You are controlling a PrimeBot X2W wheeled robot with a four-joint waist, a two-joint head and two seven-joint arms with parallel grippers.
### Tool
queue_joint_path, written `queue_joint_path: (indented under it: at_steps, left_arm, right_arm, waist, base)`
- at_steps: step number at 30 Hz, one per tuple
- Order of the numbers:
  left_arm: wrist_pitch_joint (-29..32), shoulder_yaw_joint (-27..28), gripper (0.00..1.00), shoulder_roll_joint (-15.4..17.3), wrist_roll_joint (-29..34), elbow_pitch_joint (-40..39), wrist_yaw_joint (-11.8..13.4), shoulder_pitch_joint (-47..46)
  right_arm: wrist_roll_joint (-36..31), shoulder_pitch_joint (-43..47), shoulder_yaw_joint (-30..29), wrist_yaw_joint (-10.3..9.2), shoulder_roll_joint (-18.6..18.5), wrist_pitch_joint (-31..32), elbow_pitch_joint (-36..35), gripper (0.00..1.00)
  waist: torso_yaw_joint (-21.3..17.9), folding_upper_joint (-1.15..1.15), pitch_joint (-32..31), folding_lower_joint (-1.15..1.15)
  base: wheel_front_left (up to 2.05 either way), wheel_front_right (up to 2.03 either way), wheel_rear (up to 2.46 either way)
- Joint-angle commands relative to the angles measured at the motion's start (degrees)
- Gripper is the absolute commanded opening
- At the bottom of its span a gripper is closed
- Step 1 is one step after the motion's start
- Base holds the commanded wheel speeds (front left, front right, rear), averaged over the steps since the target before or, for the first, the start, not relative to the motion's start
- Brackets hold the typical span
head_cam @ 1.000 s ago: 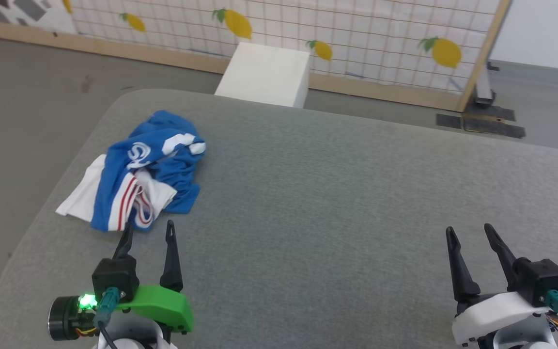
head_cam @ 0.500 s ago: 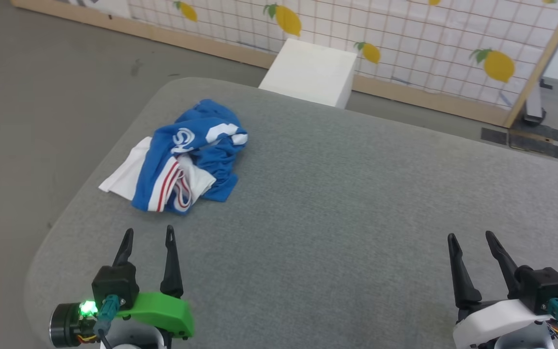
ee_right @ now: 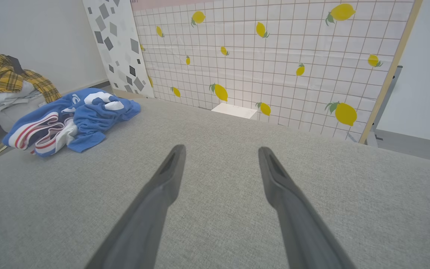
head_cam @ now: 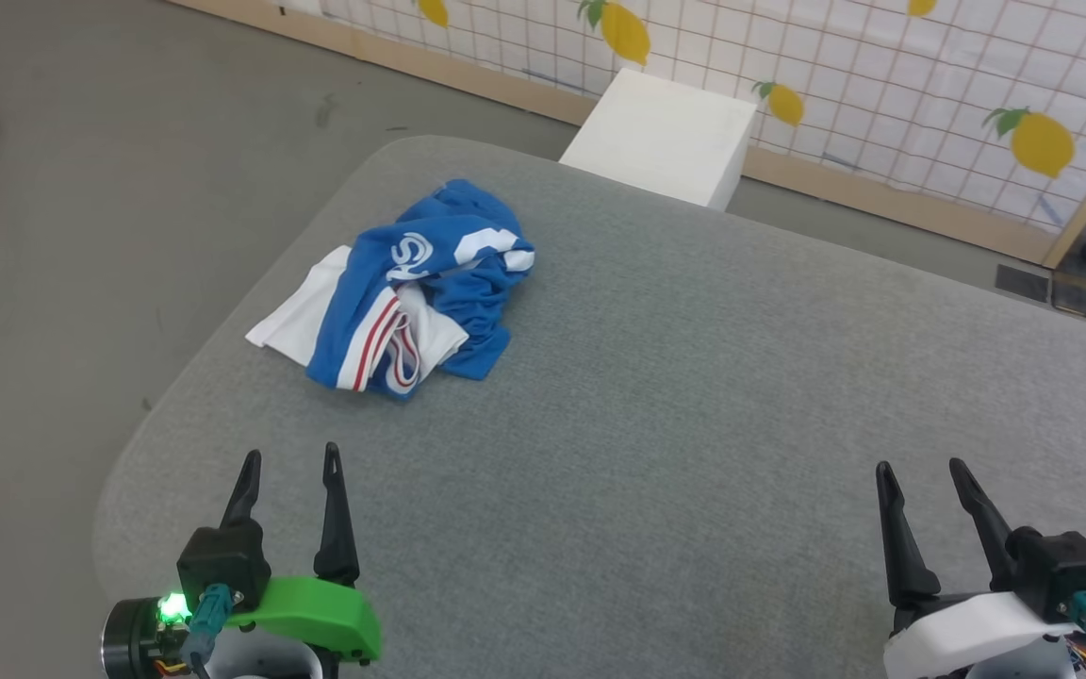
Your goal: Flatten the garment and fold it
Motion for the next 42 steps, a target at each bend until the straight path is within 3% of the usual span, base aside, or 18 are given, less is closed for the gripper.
queue_joint_path:
  at_steps: [1, 9, 17, 27, 28, 32, 35, 37, 42]
  left_arm:
    - [-0.6, -0.2, 1.00, -0.2, -0.7, 0.1, 0.3, 0.7]
    - [-1.6, -0.5, 1.00, -0.2, -3.7, -0.2, -0.8, -2.2]
    - [-1.6, 0.5, 1.00, 1.0, -8.4, 6.6, -5.5, -13.6]
    - [9.2, 3.2, 1.00, 3.4, -18.5, 22.2, -9.4, -33.8]
    - [13.3, 3.5, 1.00, 4.5, -20.9, 27.5, -10.0, -39.4]
    - [18.9, 3.8, 1.00, 5.8, -23.5, 33.9, -10.4, -45.1]
    - [27.3, 2.9, 1.00, 7.0, -25.0, 40.4, -10.3, -48.5]
    - [28.4, 2.5, 1.00, 7.1, -25.1, 41.3, -10.4, -49.6]
    - [22.4, 2.3, 1.00, 7.4, -24.6, 40.2, -11.1, -52.0]
  right_arm:
    - [0.7, 1.1, -0.1, -0.06, 0.0, -0.6, 0.3, 1.00]
    - [0.9, 0.9, -0.6, -0.07, 0.0, -1.6, 0.8, 1.00]
    - [-0.6, -0.2, -1.3, -0.07, 0.0, -1.7, 0.2, 1.00]
    - [-3.7, -1.1, -3.1, -0.08, 0.0, 0.8, -3.9, 1.00]
    - [-4.6, -1.2, -3.8, -0.08, 0.0, 1.6, -5.7, 1.00]
    - [-5.6, -1.3, -4.9, -0.09, 0.0, 2.6, -7.9, 1.00]
    - [-6.3, -1.3, -5.8, -0.09, 0.0, 3.6, -10.4, 1.00]
    - [-6.5, -1.2, -6.2, -0.09, 0.0, 3.9, -11.1, 1.00]
    - [-7.2, -1.3, -6.4, -0.09, 0.0, 4.6, -12.5, 1.00]
  waist:
    - [0.7, 0.00, 0.2, 0.00]
    - [2.2, 0.00, 1.3, 0.00]
    - [2.4, 0.00, 4.7, 0.00]
    - [-0.2, 0.00, 12.0, 0.00]
    - [-1.3, 0.00, 14.6, 0.00]
    - [-2.5, 0.00, 18.0, 0.00]
    - [-3.8, 0.00, 21.1, 0.00]
    - [-4.0, 0.00, 22.0, 0.00]
    - [-4.4, 0.00, 23.9, 0.00]
  base:
    - [0.00, 0.00, 0.00]
    - [0.00, 0.00, 0.00]
    - [0.00, 0.00, 0.00]
    - [0.00, 0.00, 0.00]
    - [0.00, 0.00, 0.00]
    - [0.00, 0.00, 0.00]
    - [0.00, 0.00, 0.00]
    - [0.00, 0.00, 0.00]
    - [0.00, 0.00, 0.00]
